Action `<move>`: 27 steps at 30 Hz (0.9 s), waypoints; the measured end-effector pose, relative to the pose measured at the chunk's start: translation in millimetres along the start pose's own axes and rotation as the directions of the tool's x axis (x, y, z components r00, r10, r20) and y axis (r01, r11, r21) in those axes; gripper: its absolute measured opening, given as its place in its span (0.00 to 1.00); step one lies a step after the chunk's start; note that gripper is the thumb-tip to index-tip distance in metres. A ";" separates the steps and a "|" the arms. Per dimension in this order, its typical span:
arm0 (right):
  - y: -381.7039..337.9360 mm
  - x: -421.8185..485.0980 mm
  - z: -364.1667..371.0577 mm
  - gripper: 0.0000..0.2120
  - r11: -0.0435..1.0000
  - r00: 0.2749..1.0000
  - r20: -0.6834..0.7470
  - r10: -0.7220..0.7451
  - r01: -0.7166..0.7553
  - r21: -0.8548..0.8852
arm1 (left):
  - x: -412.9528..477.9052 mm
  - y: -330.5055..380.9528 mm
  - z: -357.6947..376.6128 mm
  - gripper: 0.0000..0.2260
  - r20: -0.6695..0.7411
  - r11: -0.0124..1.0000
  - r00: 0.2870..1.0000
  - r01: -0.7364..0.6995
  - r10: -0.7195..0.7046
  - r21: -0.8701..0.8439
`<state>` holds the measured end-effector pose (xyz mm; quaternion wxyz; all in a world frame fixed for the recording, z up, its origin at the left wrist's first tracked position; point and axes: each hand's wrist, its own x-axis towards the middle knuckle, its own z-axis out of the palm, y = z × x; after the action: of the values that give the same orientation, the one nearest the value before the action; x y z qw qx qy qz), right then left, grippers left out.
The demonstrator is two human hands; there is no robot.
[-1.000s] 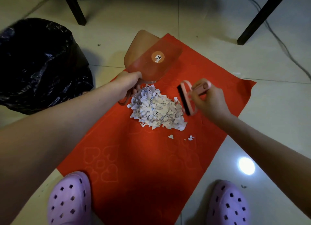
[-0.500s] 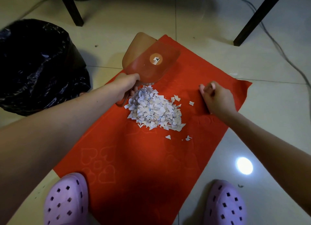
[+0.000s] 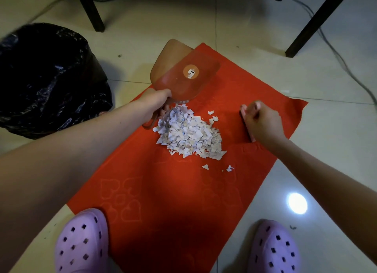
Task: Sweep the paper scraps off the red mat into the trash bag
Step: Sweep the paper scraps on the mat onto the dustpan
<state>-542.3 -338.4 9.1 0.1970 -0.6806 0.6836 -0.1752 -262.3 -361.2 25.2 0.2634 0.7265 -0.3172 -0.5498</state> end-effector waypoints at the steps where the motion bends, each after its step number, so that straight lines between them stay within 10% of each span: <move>1: -5.6 -2.0 3.9 0.12 1.000 0.999 0.047 -0.023 0.023 0.011 | 0.0 -0.1 0.8 0.08 0.001 1.000 1.000 0.000 0.000 0.002; 7: -28.2 -2.6 1.2 0.03 0.948 0.997 0.023 -0.069 0.059 0.312 | -2.9 1.1 5.5 0.10 0.025 1.000 1.000 0.006 -0.005 -0.025; 11: -17.0 -2.4 -9.8 0.10 0.995 0.995 -0.079 -0.066 0.071 0.074 | -5.0 3.8 3.7 0.09 0.038 0.999 0.999 0.010 -0.009 -0.036; 19: -25.8 -43.5 10.7 0.02 0.984 0.948 0.314 -0.056 0.106 -0.145 | -3.0 2.3 4.3 0.09 0.028 1.000 1.000 0.013 -0.013 -0.009; 27: -40.2 -32.1 -4.3 0.05 0.970 0.991 -0.006 -0.136 0.134 0.203 | -4.7 3.9 4.8 0.10 0.032 1.000 0.999 0.005 -0.005 -0.014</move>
<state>-509.9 -307.0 34.2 0.2559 -0.7025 0.6134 -0.2543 -268.5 -360.4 29.8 0.2621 0.7165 -0.3155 -0.5643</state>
